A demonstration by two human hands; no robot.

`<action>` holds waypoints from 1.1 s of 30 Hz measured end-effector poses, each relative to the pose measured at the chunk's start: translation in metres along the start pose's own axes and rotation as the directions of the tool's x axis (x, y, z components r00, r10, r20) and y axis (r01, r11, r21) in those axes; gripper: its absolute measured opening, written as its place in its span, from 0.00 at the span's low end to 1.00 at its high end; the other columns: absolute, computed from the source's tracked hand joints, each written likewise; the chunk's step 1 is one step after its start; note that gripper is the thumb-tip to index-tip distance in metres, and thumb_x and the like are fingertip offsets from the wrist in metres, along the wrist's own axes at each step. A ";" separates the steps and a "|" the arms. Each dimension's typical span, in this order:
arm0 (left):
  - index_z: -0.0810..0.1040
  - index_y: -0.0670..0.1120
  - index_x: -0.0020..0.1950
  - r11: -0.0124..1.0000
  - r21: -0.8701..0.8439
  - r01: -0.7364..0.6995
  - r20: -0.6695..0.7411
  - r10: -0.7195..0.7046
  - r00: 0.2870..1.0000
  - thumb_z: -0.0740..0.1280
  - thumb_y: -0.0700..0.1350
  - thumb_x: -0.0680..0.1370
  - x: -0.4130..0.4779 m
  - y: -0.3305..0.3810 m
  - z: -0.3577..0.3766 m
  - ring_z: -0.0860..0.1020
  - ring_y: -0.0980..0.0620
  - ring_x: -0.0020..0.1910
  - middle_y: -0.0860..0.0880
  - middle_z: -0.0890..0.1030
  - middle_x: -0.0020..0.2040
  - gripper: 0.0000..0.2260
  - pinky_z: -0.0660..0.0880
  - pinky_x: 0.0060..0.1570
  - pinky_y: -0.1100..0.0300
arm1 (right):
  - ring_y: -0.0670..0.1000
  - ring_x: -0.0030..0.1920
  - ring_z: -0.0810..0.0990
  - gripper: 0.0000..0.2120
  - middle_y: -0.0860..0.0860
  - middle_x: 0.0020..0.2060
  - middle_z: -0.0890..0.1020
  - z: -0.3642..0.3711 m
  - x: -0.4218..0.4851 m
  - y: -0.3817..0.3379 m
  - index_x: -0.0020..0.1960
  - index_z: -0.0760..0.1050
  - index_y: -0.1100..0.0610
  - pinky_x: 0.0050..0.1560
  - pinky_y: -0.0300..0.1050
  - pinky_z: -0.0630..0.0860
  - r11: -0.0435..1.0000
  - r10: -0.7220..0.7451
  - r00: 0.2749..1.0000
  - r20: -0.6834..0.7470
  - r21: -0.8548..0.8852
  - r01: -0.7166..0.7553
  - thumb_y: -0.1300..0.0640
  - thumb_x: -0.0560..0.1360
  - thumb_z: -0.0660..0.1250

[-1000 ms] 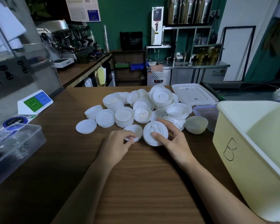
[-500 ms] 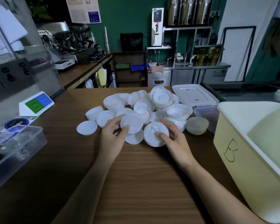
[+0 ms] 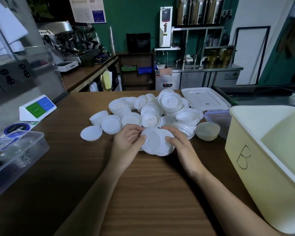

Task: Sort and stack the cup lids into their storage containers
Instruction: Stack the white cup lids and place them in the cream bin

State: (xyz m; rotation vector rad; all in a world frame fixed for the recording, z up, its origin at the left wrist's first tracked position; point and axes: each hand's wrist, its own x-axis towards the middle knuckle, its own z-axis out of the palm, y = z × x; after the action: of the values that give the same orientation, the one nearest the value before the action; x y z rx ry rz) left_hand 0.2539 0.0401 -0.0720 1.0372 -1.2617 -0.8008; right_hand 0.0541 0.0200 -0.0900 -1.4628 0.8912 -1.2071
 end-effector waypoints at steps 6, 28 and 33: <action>0.83 0.45 0.59 0.993 0.095 -0.077 0.165 0.061 0.984 0.71 0.34 0.80 -0.007 0.000 0.010 0.82 0.53 0.63 0.52 0.86 0.58 0.10 0.78 0.63 0.60 | 0.47 0.69 0.77 0.17 0.44 0.64 0.83 0.003 -0.002 0.001 0.68 0.78 0.47 0.74 0.50 0.70 0.999 0.002 0.999 0.034 -0.044 -0.001 0.46 0.80 0.65; 0.81 0.51 0.68 0.997 0.073 0.001 0.141 -0.011 0.990 0.73 0.43 0.80 -0.005 -0.008 0.012 0.82 0.59 0.63 0.56 0.85 0.61 0.16 0.77 0.61 0.65 | 0.48 0.65 0.81 0.19 0.48 0.62 0.84 0.002 -0.001 0.001 0.67 0.79 0.53 0.66 0.41 0.74 1.000 -0.020 1.000 -0.007 0.015 0.020 0.48 0.78 0.69; 0.82 0.52 0.66 0.994 0.061 0.096 0.189 -0.106 0.976 0.69 0.46 0.83 -0.004 -0.009 0.015 0.83 0.58 0.61 0.56 0.86 0.58 0.11 0.79 0.56 0.63 | 0.54 0.67 0.80 0.19 0.52 0.62 0.84 0.001 -0.001 0.000 0.67 0.80 0.56 0.68 0.45 0.75 0.995 -0.013 1.000 -0.021 0.096 0.015 0.50 0.78 0.69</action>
State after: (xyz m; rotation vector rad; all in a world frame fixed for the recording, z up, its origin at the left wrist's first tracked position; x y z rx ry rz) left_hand 0.2389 0.0379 -0.0814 1.0926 -1.4081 -0.9693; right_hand 0.0545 0.0210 -0.0901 -1.3841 0.8269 -1.2599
